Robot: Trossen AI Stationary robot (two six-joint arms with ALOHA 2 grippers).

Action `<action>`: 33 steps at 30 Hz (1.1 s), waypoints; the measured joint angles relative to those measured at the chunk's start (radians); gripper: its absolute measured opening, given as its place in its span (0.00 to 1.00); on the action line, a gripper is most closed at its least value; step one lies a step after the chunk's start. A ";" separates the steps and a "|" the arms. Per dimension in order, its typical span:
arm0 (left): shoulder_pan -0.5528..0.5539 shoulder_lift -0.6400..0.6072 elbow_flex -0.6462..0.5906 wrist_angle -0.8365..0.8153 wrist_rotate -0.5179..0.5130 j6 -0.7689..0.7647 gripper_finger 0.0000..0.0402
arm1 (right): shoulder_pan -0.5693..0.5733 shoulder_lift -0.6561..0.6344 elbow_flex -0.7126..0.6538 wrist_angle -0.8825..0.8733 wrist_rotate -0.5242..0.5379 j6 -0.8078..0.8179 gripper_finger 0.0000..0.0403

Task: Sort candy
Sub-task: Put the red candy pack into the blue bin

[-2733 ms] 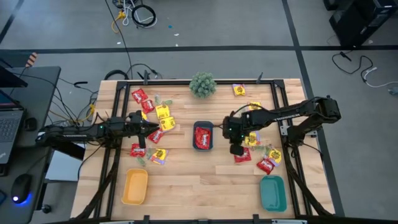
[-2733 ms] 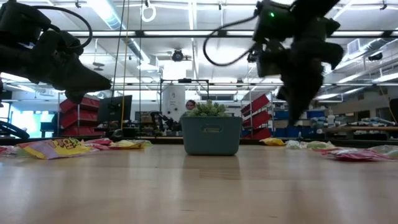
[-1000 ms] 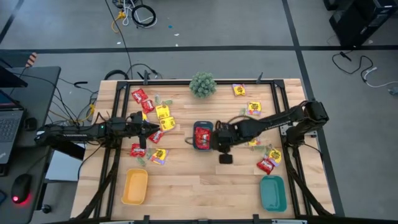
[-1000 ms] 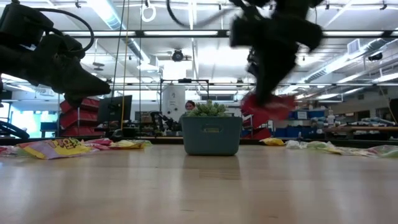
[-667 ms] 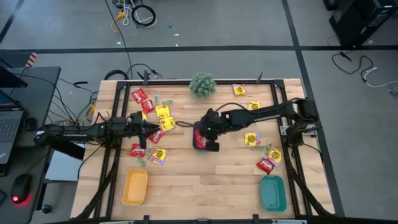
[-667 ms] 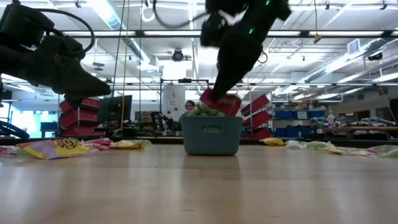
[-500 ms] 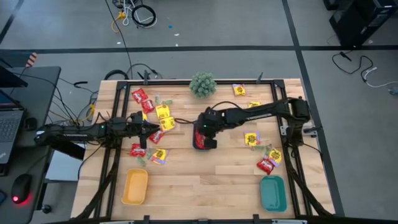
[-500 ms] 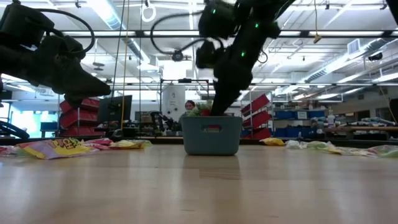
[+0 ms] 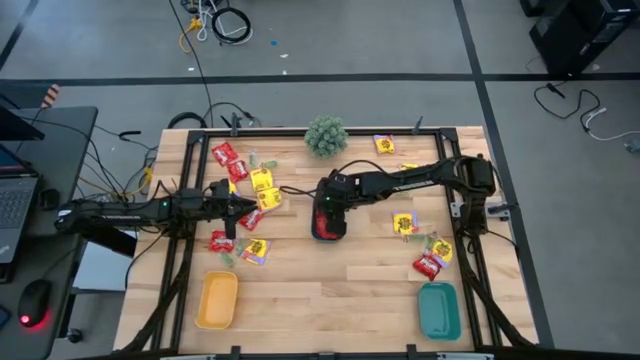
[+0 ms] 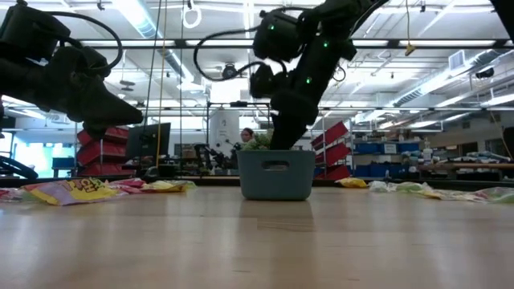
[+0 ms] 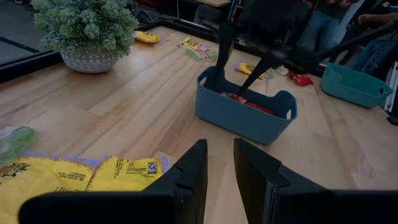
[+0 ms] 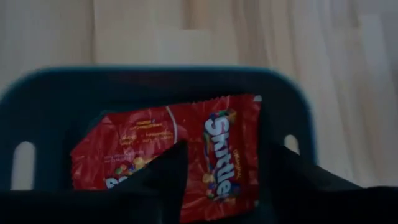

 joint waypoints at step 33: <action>0.000 0.000 0.000 -0.001 0.000 0.000 0.20 | -0.005 -0.036 -0.155 0.223 -0.038 0.104 0.00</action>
